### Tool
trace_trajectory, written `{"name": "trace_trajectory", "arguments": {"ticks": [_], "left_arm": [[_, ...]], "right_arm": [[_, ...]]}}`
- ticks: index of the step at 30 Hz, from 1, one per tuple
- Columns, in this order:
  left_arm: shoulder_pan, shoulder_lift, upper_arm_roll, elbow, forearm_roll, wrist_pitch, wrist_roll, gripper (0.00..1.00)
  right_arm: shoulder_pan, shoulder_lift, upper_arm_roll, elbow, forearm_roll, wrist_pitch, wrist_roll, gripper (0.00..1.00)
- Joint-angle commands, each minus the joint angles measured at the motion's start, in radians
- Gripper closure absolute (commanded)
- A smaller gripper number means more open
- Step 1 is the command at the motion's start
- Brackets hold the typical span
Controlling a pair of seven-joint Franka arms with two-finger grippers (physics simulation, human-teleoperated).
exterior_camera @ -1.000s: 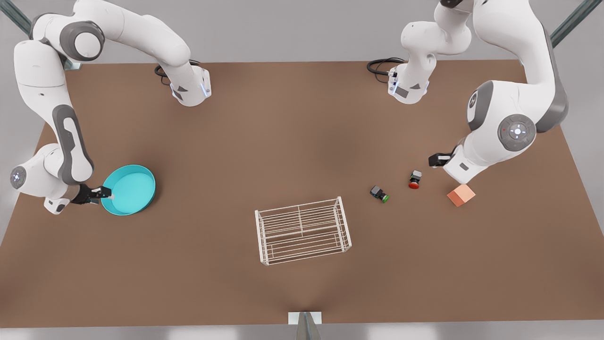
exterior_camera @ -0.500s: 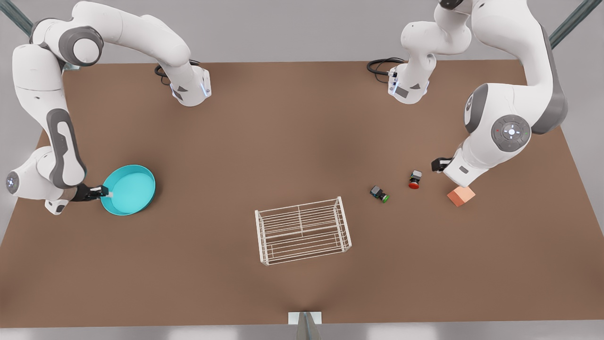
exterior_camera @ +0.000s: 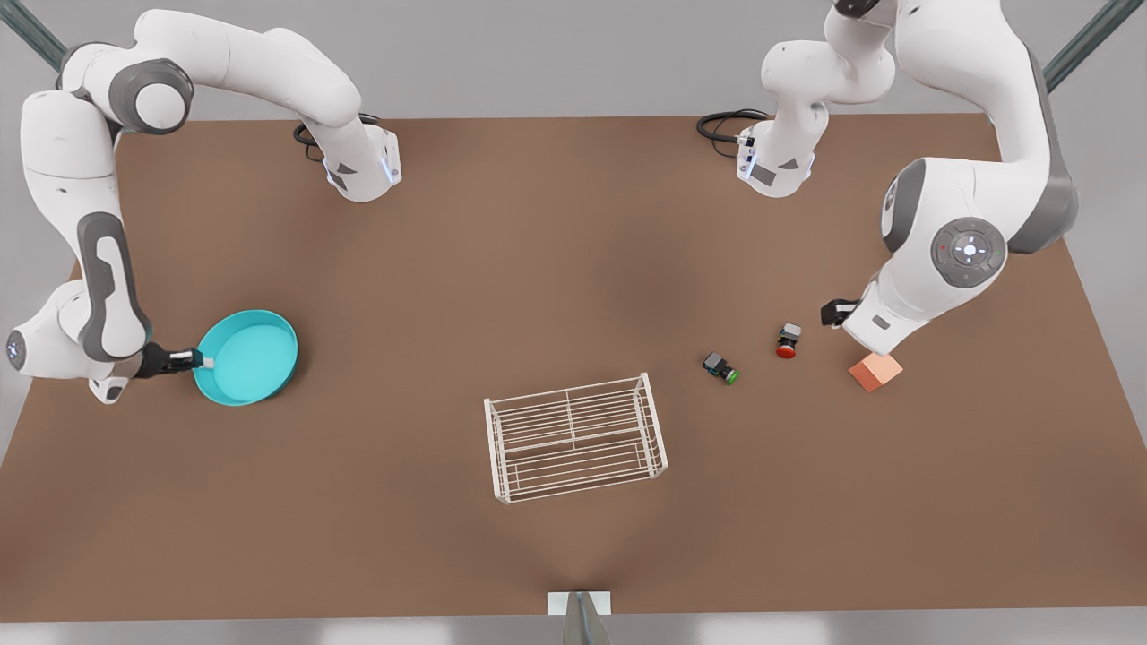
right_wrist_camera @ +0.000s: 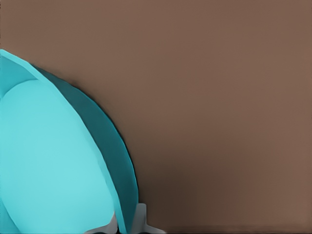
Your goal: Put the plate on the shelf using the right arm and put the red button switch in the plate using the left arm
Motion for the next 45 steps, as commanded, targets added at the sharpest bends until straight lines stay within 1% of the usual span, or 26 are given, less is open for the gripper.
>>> {"name": "trace_trajectory", "arguments": {"ticks": [1,6,8,10,15,16,18,22,23,25,26,27,28,30,33,35,36,38,41,42,43,45], "left_arm": [[0.000,-0.001,0.000,0.000,0.002,-0.001,-0.004,0.00],[0.001,0.001,0.000,-0.002,0.002,-0.009,-0.005,0.00],[0.003,-0.001,0.001,-0.009,-0.001,-0.012,-0.005,0.00],[0.036,-0.006,0.006,-0.012,-0.017,-0.032,0.002,0.00],[0.041,-0.007,0.000,-0.011,-0.063,-0.021,-0.010,0.00],[0.032,-0.004,-0.003,-0.032,-0.064,0.007,-0.008,0.00],[0.047,-0.001,0.004,-0.165,-0.064,0.192,-0.005,0.00],[0.087,0.114,0.004,-0.183,-0.058,0.349,0.113,0.00],[0.088,0.123,0.003,-0.210,-0.066,0.372,0.119,0.00],[0.113,0.111,0.004,-0.301,-0.089,0.499,0.251,0.00],[0.108,0.120,0.003,-0.301,-0.089,0.508,0.245,0.00],[0.072,0.122,-0.002,-0.351,-0.086,0.577,0.188,0.00],[0.056,0.113,-0.002,-0.391,-0.078,0.602,0.179,0.00],[0.056,0.099,-0.002,-0.474,-0.078,0.691,0.179,0.00],[0.056,0.102,-0.002,-0.509,-0.078,0.743,0.171,0.00],[0.039,0.109,-0.002,-0.512,-0.078,0.745,0.138,0.00],[0.036,0.112,-0.002,-0.532,-0.078,0.772,0.127,0.00],[0.036,0.123,-0.002,-0.617,-0.078,0.901,0.127,0.00],[0.035,0.086,-0.002,-0.672,-0.073,0.898,0.147,0.00],[0.036,0.070,-0.002,-0.689,-0.075,0.881,0.251,0.00],[0.035,0.047,-0.003,-0.726,-0.075,0.873,0.266,0.00],[0.035,0.039,-0.005,-0.744,-0.075,0.873,0.337,0.00]], "right_arm": [[-0.003,-0.002,0.002,0.002,0.000,-0.032,-0.013,0.84],[0.002,-0.020,0.011,0.005,0.040,-0.115,-0.009,0.85],[0.007,-0.048,0.022,0.007,0.045,-0.155,-0.002,0.85],[0.020,-0.102,0.046,0.014,0.082,-0.227,0.025,0.85],[0.093,-0.192,0.051,0.014,0.152,-0.302,0.099,0.84],[0.108,-0.206,0.051,0.014,0.154,-0.311,0.123,0.84],[0.142,-0.227,0.051,0.014,0.177,-0.330,0.174,0.84],[0.252,-0.292,0.051,0.036,0.223,-0.357,0.315,0.84],[0.283,-0.304,0.054,0.048,0.251,-0.362,0.352,0.84],[0.330,-0.318,0.054,0.060,0.258,-0.363,0.419,0.84],[0.358,-0.320,0.052,0.071,0.258,-0.363,0.464,0.84],[0.381,-0.320,0.051,0.082,0.260,-0.363,0.502,0.84],[0.407,-0.320,0.052,0.092,0.292,-0.363,0.536,0.84],[0.465,-0.318,0.052,0.117,0.293,-0.362,0.626,0.84],[0.565,-0.315,0.052,0.160,0.295,-0.344,0.767,0.84],[0.645,-0.313,0.052,0.171,0.293,-0.301,0.883,0.84],[0.682,-0.312,0.052,0.174,0.292,-0.288,0.942,0.84],[0.729,-0.292,0.052,0.209,0.293,-0.255,1.030,0.84],[0.794,-0.283,0.048,0.211,0.292,-0.207,1.130,0.84],[0.820,-0.272,0.048,0.226,0.292,-0.181,1.176,0.84],[0.850,-0.247,0.046,0.255,0.290,-0.176,1.226,0.84],[0.878,-0.229,0.046,0.266,0.290,-0.132,1.275,0.84]]}}
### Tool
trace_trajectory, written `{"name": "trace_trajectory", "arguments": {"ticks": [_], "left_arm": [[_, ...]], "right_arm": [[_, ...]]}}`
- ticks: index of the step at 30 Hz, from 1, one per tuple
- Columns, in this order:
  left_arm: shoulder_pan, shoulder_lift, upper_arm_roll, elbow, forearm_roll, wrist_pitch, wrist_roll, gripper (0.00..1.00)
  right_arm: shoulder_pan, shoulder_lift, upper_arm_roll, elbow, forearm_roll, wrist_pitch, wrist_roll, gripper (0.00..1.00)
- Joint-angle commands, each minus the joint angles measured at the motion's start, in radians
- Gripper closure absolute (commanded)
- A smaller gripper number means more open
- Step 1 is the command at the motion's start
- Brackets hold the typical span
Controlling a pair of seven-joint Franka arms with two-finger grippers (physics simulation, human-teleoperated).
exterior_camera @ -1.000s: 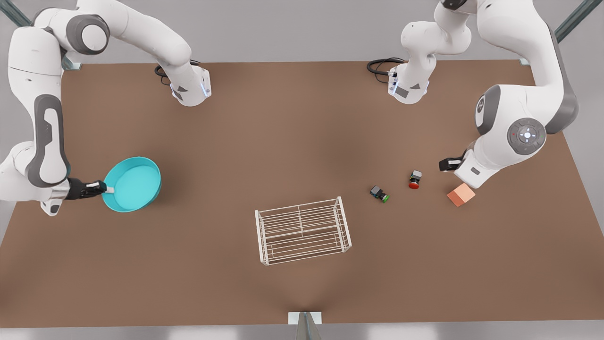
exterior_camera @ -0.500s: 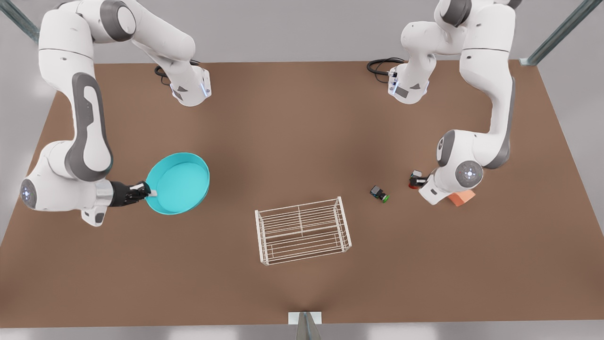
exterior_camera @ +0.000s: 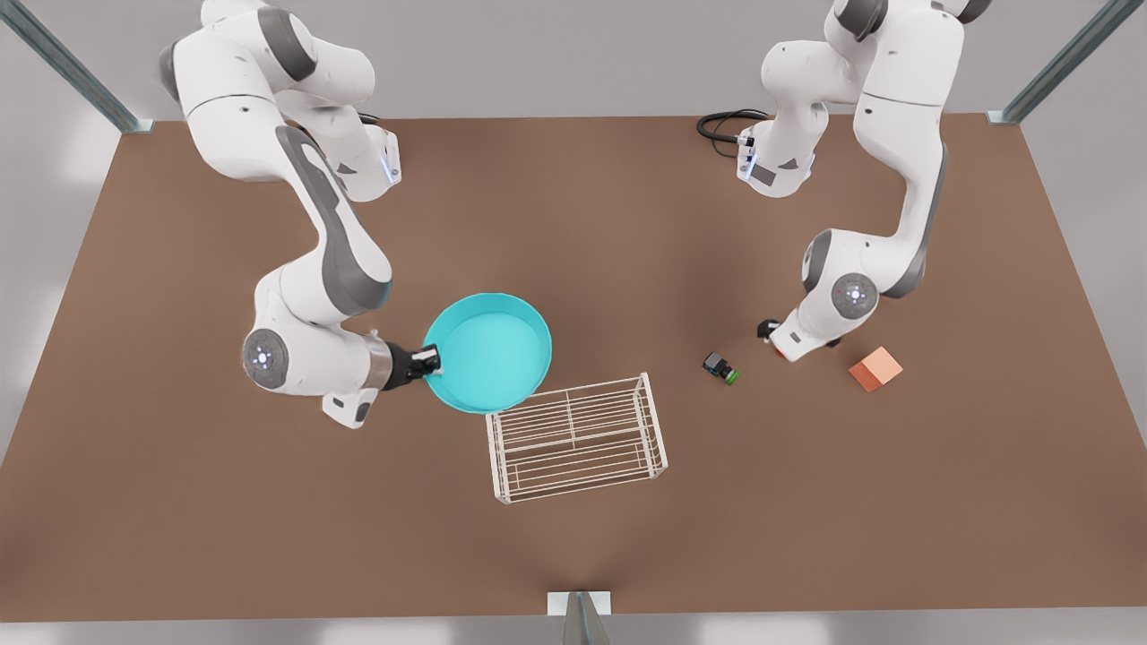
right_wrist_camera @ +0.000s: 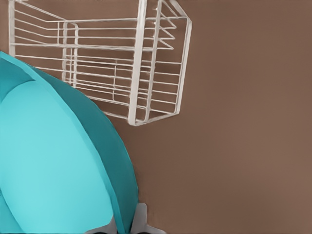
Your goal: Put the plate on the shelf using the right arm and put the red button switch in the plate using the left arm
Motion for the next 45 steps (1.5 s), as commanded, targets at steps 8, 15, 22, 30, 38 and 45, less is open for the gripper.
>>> {"name": "trace_trajectory", "arguments": {"ticks": [8,15,22,30,38,45], "left_arm": [[0.031,0.041,0.006,-0.084,0.010,0.191,0.290,0.00],[0.040,0.098,0.026,-0.093,0.013,0.261,0.290,0.00],[0.040,0.106,0.032,-0.092,0.011,0.281,0.278,0.53],[0.032,0.060,0.030,-0.001,0.010,0.126,0.229,0.59],[0.023,0.054,-0.183,0.408,-0.103,-0.316,-0.352,0.59],[-0.066,0.115,-0.212,0.608,-0.700,-0.026,-0.675,0.59]], "right_arm": [[0.121,0.098,-0.003,0.037,-0.008,0.199,0.656,0.84],[0.188,0.175,-0.004,0.106,-0.008,0.332,0.727,0.84],[0.227,0.197,-0.003,0.102,-0.009,0.388,0.728,0.83],[0.210,0.168,-0.012,0.070,-0.010,0.409,0.715,0.00],[0.027,-0.144,-0.193,-0.114,-0.373,-0.137,0.126,0.00],[-0.066,-0.172,-0.191,-0.146,-0.451,-0.186,0.098,0.00]]}}
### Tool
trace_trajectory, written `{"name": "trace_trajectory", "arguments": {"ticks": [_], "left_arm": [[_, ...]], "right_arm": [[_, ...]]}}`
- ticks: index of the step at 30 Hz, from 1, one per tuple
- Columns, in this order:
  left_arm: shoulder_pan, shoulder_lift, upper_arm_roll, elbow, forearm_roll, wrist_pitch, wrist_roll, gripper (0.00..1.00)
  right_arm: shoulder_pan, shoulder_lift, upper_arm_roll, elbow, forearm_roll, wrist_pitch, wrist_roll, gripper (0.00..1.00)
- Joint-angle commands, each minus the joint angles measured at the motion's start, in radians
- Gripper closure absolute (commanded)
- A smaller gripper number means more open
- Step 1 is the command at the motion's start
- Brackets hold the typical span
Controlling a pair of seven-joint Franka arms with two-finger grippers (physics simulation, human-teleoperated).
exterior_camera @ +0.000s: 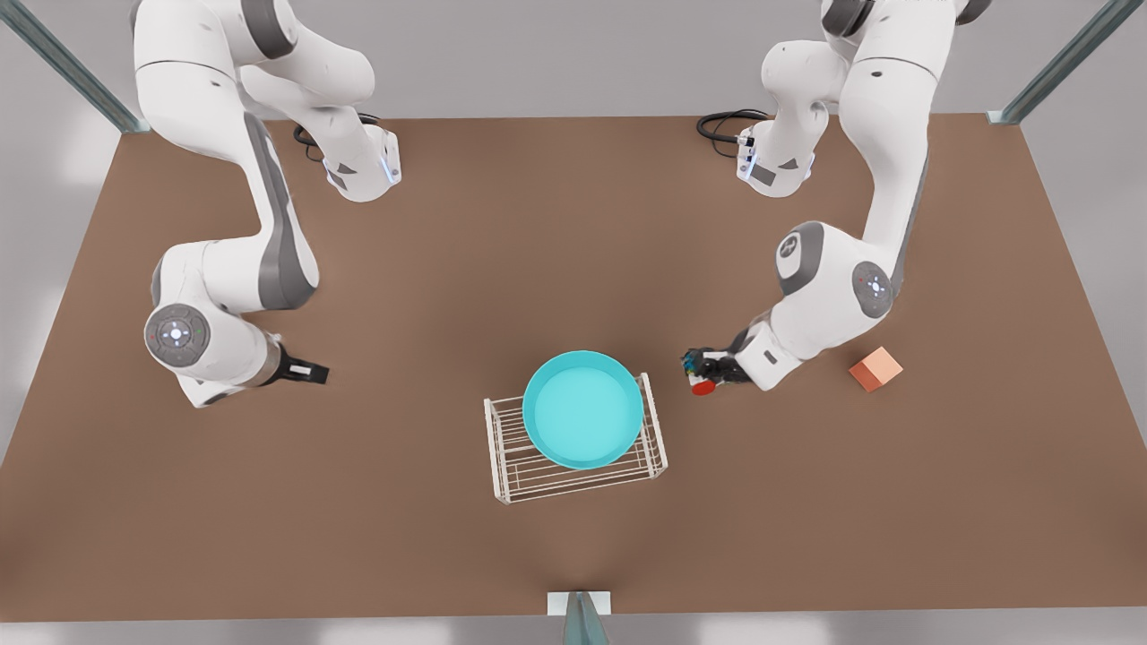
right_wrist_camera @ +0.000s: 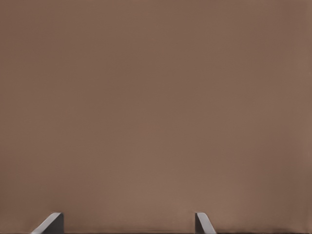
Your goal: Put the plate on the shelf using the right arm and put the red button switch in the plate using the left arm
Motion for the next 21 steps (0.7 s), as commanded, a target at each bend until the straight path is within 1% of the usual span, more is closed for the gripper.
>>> {"name": "trace_trajectory", "arguments": {"ticks": [1,3,4,7,8,9,10,13,14,15,16,17,19,21], "left_arm": [[-0.047,0.032,-0.006,0.036,-0.209,0.152,-0.550,0.59],[-0.129,0.080,-0.006,0.087,-0.287,0.297,-0.566,0.59],[-0.163,0.129,-0.006,0.133,-0.283,0.357,-0.578,0.59],[-0.168,0.228,-0.004,0.217,-0.257,0.380,-0.538,0.59],[-0.172,0.259,-0.006,0.234,-0.257,0.416,-0.512,0.57],[-0.177,0.271,-0.004,0.233,-0.257,0.423,-0.441,0.02],[-0.178,0.271,-0.006,0.231,-0.255,0.423,-0.437,0.00],[-0.179,0.273,-0.006,0.233,-0.198,0.420,-0.444,0.00],[-0.177,0.268,-0.004,0.233,-0.143,0.410,-0.444,0.00],[-0.134,0.206,0.020,0.233,0.044,0.194,-0.444,0.00],[-0.100,0.137,0.043,0.283,0.329,-0.161,-0.435,0.00],[-0.068,0.098,0.047,0.323,0.366,-0.348,-0.393,0.00],[0.041,0.022,0.048,0.328,0.455,-0.617,-0.109,0.00],[0.050,-0.006,0.059,0.314,0.495,-0.732,-0.066,0.00]], "right_arm": [[-0.004,-0.003,-0.001,0.002,-0.035,-0.097,-0.271,0.00],[-0.014,-0.001,-0.001,0.005,-0.035,-0.097,-0.271,0.00],[-0.016,-0.001,-0.001,0.005,-0.035,-0.097,-0.271,0.00],[-0.016,0.002,-0.001,0.005,-0.035,-0.097,-0.272,0.00],[-0.016,0.002,-0.001,0.005,-0.035,-0.096,-0.272,0.00],[-0.016,0.002,-0.001,0.005,-0.035,-0.096,-0.272,0.00],[-0.016,0.002,-0.001,0.005,-0.035,-0.096,-0.272,0.00],[-0.016,0.002,-0.001,0.005,-0.033,-0.097,-0.272,0.00],[-0.016,0.002,-0.001,0.005,-0.033,-0.097,-0.271,0.00],[-0.016,0.002,-0.001,0.005,-0.033,-0.099,-0.272,0.00],[-0.014,0.000,0.001,0.007,-0.033,-0.099,-0.271,0.00],[-0.014,0.000,0.001,0.007,-0.033,-0.099,-0.272,0.00],[-0.014,0.002,0.001,0.007,-0.033,-0.099,-0.272,0.00],[-0.014,0.003,0.002,0.007,-0.033,-0.097,-0.271,0.00]]}}
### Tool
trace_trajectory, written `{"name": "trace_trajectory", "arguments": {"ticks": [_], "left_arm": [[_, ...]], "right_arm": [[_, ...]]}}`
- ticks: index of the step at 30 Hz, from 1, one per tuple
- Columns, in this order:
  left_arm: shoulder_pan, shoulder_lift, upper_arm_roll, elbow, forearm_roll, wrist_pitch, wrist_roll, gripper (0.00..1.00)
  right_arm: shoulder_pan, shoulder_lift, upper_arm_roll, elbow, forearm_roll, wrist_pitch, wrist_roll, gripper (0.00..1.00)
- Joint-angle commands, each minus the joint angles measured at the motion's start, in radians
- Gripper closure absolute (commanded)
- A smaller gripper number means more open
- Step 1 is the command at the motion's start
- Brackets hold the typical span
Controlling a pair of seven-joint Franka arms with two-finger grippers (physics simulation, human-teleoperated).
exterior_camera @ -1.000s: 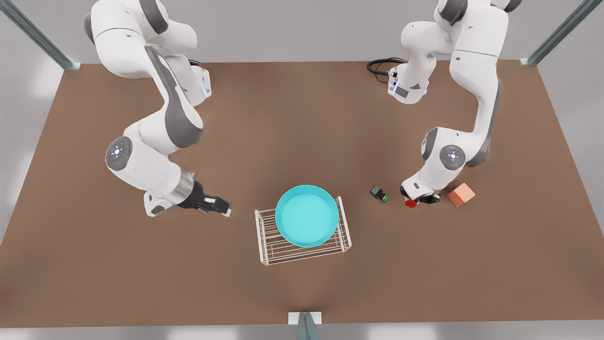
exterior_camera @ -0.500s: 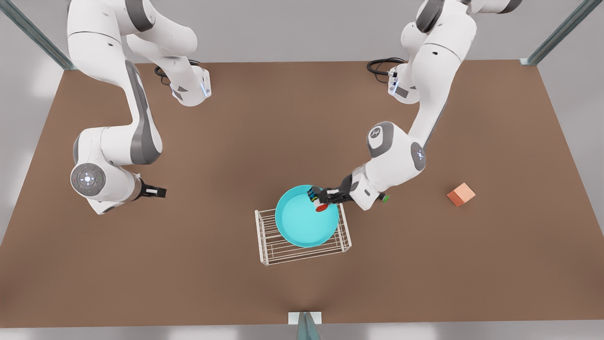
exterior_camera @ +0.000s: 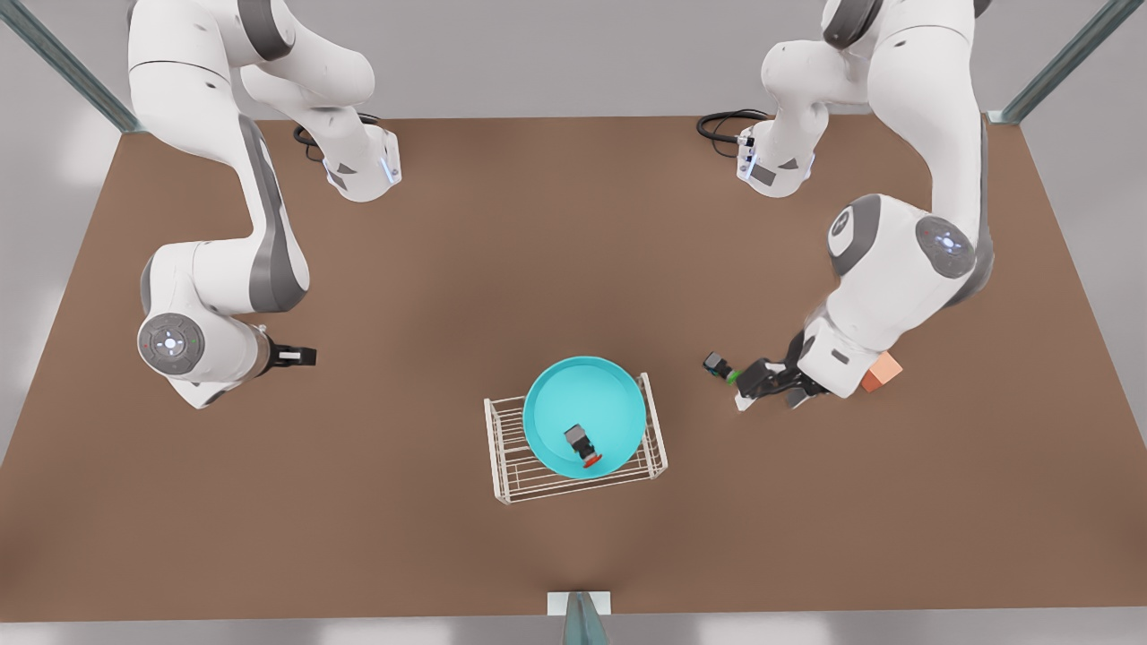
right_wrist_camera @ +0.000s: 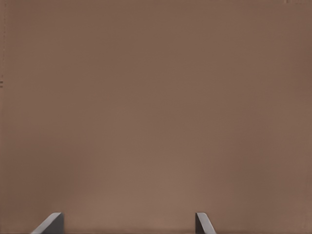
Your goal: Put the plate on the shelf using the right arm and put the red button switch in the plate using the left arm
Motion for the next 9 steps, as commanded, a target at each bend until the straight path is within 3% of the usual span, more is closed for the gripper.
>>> {"name": "trace_trajectory", "arguments": {"ticks": [1,2,3,5,9], "left_arm": [[0.014,-0.016,0.025,-0.002,0.127,-0.477,0.188,0.00],[-0.041,-0.054,0.224,-0.040,0.025,-0.523,0.449,0.00],[-0.041,-0.221,0.254,-0.306,-0.002,-0.271,0.463,0.00],[-0.030,-0.145,0.190,-0.154,0.053,-0.268,0.469,0.00],[-0.030,-0.142,0.181,-0.152,0.053,-0.268,0.466,0.00]], "right_arm": [[0.000,-0.001,0.001,0.000,0.000,-0.001,-0.084,0.00],[0.002,-0.001,0.001,0.000,0.000,-0.001,-0.084,0.00],[0.002,0.001,0.001,0.000,0.000,-0.001,-0.084,0.00],[0.000,0.006,0.002,0.000,0.000,-0.001,-0.086,0.00],[-0.001,0.021,-0.002,0.000,0.005,-0.006,-0.093,0.00]]}}
